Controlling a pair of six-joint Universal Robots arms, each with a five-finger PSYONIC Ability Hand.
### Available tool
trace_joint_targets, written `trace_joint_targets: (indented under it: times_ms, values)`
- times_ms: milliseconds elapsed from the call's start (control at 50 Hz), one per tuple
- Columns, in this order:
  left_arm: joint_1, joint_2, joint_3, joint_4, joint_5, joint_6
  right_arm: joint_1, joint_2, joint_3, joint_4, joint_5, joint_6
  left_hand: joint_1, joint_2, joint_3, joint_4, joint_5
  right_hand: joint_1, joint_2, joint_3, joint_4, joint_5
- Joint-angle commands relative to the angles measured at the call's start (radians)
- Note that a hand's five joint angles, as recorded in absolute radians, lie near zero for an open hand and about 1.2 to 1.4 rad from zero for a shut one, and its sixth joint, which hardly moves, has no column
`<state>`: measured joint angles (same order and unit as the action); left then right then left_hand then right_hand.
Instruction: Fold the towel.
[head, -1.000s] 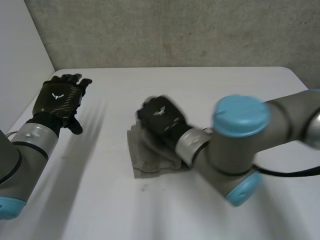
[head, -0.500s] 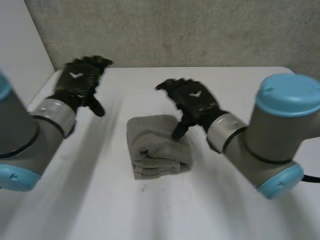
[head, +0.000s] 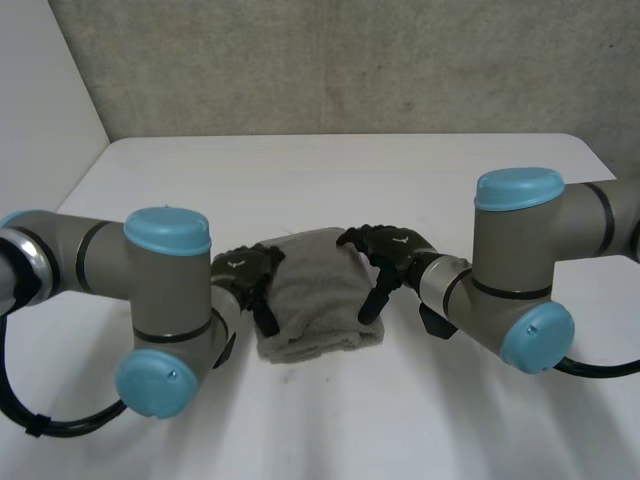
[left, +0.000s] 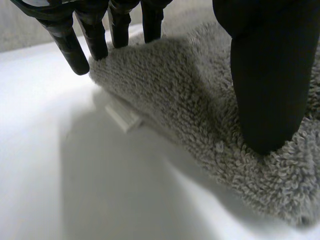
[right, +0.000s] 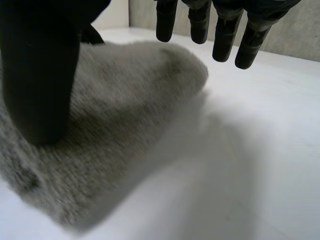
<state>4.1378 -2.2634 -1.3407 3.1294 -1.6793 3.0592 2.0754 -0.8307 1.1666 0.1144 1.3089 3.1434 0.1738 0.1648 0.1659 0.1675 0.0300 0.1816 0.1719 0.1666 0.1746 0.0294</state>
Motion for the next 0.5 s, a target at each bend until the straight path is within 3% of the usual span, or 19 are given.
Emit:
trace_joint_targets:
  times_ms: [20, 180, 280, 420, 500]
  values:
    - [0.006, 0.022, -0.063, 0.003, 0.004, 0.020, 0.006, 0.035, -0.036, 0.007, 0.015, -0.124, 0.001, 0.010, 0.009, 0.007, -0.030, -0.007, 0.003, 0.008, 0.000, -0.029]
    - [0.004, 0.131, -0.034, 0.035, 0.007, 0.076, 0.014, -0.117, -0.028, -0.005, 0.009, -0.109, 0.001, 0.010, 0.009, 0.007, -0.030, -0.007, 0.003, 0.008, 0.000, -0.029]
    - [0.015, 0.292, -0.015, 0.034, 0.004, 0.109, -0.003, -0.257, 0.005, -0.047, 0.033, -0.106, 0.001, 0.010, 0.009, 0.007, -0.030, -0.007, 0.003, 0.008, 0.000, -0.029]
    - [0.077, 0.491, -0.032, 0.026, 0.000, 0.109, -0.113, -0.510, 0.111, -0.165, 0.220, -0.111, 0.001, 0.010, 0.009, 0.007, -0.030, -0.007, 0.003, 0.008, 0.000, -0.029]
    - [0.096, 0.584, -0.061, 0.026, -0.006, 0.112, -0.126, -0.585, 0.152, -0.162, 0.256, -0.120, 0.001, 0.010, 0.009, 0.007, -0.030, -0.007, 0.003, 0.008, 0.000, -0.029]
